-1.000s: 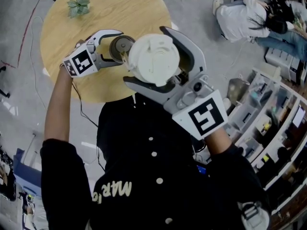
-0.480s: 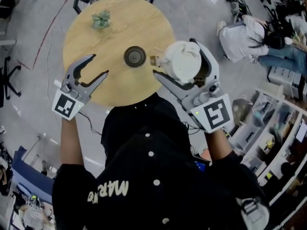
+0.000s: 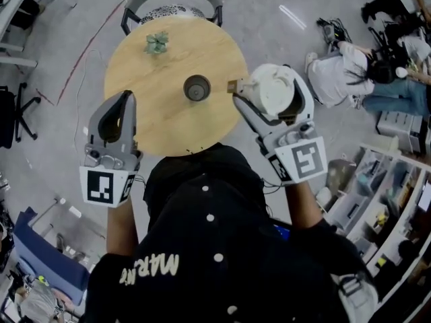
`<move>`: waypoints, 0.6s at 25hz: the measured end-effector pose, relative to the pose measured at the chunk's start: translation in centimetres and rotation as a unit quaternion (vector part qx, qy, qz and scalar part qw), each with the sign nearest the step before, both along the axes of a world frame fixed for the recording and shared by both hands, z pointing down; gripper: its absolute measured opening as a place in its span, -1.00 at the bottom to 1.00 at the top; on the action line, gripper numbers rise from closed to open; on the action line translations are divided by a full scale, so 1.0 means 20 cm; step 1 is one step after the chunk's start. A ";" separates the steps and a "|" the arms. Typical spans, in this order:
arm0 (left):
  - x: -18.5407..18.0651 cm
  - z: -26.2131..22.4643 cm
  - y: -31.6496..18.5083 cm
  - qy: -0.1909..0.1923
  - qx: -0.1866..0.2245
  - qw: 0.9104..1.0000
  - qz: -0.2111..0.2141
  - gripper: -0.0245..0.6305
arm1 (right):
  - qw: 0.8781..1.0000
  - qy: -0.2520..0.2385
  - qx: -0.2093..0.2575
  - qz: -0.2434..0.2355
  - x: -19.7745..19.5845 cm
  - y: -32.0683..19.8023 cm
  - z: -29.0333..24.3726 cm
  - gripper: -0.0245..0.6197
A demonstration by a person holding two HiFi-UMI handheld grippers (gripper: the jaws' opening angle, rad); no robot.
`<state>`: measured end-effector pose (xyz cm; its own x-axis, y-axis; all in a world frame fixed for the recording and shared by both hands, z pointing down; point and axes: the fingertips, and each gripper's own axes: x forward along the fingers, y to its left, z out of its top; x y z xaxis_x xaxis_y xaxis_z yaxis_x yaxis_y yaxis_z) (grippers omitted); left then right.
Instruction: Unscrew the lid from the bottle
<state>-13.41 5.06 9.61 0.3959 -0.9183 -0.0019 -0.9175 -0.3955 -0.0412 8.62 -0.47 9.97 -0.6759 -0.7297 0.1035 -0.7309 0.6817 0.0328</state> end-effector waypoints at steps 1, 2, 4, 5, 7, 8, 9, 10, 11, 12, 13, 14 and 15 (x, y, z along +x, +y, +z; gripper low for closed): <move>0.00 -0.03 0.01 0.001 0.001 1.000 -0.012 -0.91 | 1.000 -0.002 0.002 0.003 0.01 0.01 -0.02 0.57; -0.01 -0.06 0.03 0.003 0.001 1.000 -0.022 -0.91 | 1.000 -0.004 0.003 0.005 0.01 0.03 -0.04 0.57; -0.02 -0.12 0.05 0.007 0.002 0.999 -0.040 -0.92 | 1.000 -0.008 0.007 0.007 0.02 0.05 -0.07 0.57; -0.02 -0.14 0.06 0.008 0.002 0.999 -0.048 -0.92 | 1.000 -0.007 0.009 0.008 0.02 0.06 -0.09 0.57; -0.02 -0.18 0.06 0.011 0.003 0.998 -0.059 -0.92 | 1.000 -0.006 0.011 0.010 0.04 0.07 -0.11 0.57; -0.02 -0.19 0.07 0.011 0.003 0.998 -0.061 -0.91 | 1.000 -0.006 0.011 0.012 0.05 0.07 -0.12 0.57; -0.01 -0.21 0.08 0.011 0.004 0.998 -0.061 -0.91 | 1.000 -0.006 0.010 0.013 0.05 0.08 -0.12 0.57; 0.00 -0.22 0.08 0.010 0.006 0.998 -0.060 -0.92 | 1.000 -0.005 0.010 0.014 0.06 0.08 -0.13 0.57; 0.00 -0.23 0.08 0.009 0.008 0.998 -0.059 -0.91 | 1.000 -0.003 0.011 0.015 0.06 0.08 -0.13 0.57; 0.00 -0.23 0.08 0.007 0.010 0.998 -0.058 -0.92 | 1.000 -0.002 0.011 0.014 0.06 0.08 -0.13 0.57; 0.01 -0.23 0.08 0.005 0.011 0.998 -0.057 -0.91 | 1.000 -0.001 0.012 0.014 0.06 0.08 -0.13 0.57; 0.01 -0.23 0.08 0.003 0.011 0.998 -0.056 -0.92 | 1.000 -0.001 0.012 0.013 0.06 0.09 -0.14 0.57; 0.02 -0.23 0.08 0.002 0.010 0.998 -0.055 -0.92 | 1.000 -0.002 0.012 0.013 0.06 0.09 -0.14 0.57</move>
